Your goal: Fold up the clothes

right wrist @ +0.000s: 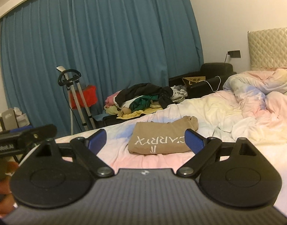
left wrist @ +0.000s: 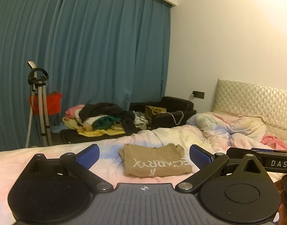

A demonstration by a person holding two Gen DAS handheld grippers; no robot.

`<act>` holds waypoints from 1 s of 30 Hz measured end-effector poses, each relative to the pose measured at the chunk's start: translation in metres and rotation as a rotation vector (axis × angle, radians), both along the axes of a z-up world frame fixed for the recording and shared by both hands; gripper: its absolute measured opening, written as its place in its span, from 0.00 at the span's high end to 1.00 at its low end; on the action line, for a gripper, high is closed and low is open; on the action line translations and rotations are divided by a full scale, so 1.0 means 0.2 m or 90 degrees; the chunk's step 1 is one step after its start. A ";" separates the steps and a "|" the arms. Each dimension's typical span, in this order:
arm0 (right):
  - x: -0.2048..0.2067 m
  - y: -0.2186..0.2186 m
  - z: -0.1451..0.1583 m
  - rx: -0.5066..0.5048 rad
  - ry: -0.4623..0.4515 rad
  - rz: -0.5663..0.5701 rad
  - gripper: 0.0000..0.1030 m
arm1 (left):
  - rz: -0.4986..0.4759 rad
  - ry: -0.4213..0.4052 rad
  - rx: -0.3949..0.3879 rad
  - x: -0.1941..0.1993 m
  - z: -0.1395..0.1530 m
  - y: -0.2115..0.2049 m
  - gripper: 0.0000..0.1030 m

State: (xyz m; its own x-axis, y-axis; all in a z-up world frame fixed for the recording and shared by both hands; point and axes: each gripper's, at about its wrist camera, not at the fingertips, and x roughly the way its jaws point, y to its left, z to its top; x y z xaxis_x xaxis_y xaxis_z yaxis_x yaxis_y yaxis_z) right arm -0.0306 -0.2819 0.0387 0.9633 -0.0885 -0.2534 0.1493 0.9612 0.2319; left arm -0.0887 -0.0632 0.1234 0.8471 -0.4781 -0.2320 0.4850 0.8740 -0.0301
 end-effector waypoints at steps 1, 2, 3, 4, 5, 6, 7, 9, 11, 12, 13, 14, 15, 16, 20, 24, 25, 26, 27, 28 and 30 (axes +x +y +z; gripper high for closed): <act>0.00 0.01 -0.02 -0.001 -0.001 0.000 0.11 | 0.005 -0.004 0.000 -0.01 -0.02 0.01 0.00; 0.00 0.02 -0.04 -0.001 -0.003 -0.002 0.11 | 0.008 -0.003 -0.003 -0.03 -0.03 0.02 0.00; 0.01 0.03 -0.06 0.000 -0.004 -0.003 0.11 | 0.010 -0.003 -0.005 -0.03 -0.05 0.02 0.00; 0.01 0.05 -0.08 0.000 -0.006 -0.005 0.11 | 0.012 -0.005 -0.005 -0.03 -0.06 0.03 0.00; 0.02 0.06 -0.10 0.001 -0.007 -0.007 0.11 | 0.014 -0.006 -0.004 -0.03 -0.07 0.03 0.00; 0.02 0.07 -0.12 0.001 -0.009 -0.008 0.11 | 0.016 -0.008 -0.004 -0.03 -0.08 0.03 0.00; 0.03 0.08 -0.14 0.002 -0.011 -0.011 0.11 | 0.020 -0.009 -0.005 -0.03 -0.09 0.03 0.00; 0.05 0.09 -0.19 0.000 -0.013 -0.015 0.11 | 0.026 -0.011 -0.008 -0.03 -0.13 0.04 0.00; 0.08 0.11 -0.22 -0.015 -0.004 -0.007 0.11 | 0.023 -0.016 0.000 -0.02 -0.19 0.04 0.00; 0.09 0.12 -0.24 -0.025 -0.002 -0.004 0.11 | 0.026 -0.010 0.000 -0.01 -0.22 0.05 0.00; 0.09 0.12 -0.26 -0.038 -0.003 -0.004 0.11 | 0.029 -0.002 -0.001 0.01 -0.25 0.06 0.00; 0.09 0.13 -0.27 -0.051 -0.003 -0.005 0.11 | 0.032 0.006 -0.002 0.02 -0.28 0.07 0.00; 0.10 0.14 -0.29 -0.064 -0.004 -0.006 0.11 | 0.035 0.014 -0.003 0.04 -0.31 0.08 0.00; 0.11 0.14 -0.32 -0.076 0.000 -0.009 0.11 | 0.038 0.021 -0.004 0.05 -0.35 0.09 0.00; 0.15 0.14 -0.38 -0.075 0.035 -0.008 0.11 | 0.050 0.036 -0.010 0.08 -0.39 0.12 0.00; 0.15 0.14 -0.37 -0.069 0.032 -0.005 0.11 | 0.063 0.045 -0.016 0.11 -0.40 0.16 0.00; 0.15 0.14 -0.38 -0.070 0.033 -0.004 0.11 | 0.061 0.047 -0.016 0.11 -0.40 0.17 0.00; 0.15 0.14 -0.38 -0.072 0.034 -0.003 0.11 | 0.061 0.049 -0.017 0.12 -0.40 0.17 0.00; 0.15 0.15 -0.38 -0.073 0.035 -0.004 0.11 | 0.063 0.050 -0.018 0.12 -0.40 0.17 0.00; 0.14 0.15 -0.38 -0.073 0.035 -0.005 0.11 | 0.066 0.051 -0.019 0.12 -0.39 0.17 0.00; 0.14 0.15 -0.38 -0.071 0.033 -0.006 0.11 | 0.067 0.050 -0.022 0.11 -0.39 0.18 0.00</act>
State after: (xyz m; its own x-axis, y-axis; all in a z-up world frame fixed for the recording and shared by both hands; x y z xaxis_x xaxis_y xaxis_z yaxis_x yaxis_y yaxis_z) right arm -0.0027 -0.2525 -0.0373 0.9481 -0.1285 -0.2907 0.1679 0.9791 0.1147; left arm -0.0661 -0.0277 0.0457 0.8726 -0.3969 -0.2847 0.3862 0.9175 -0.0953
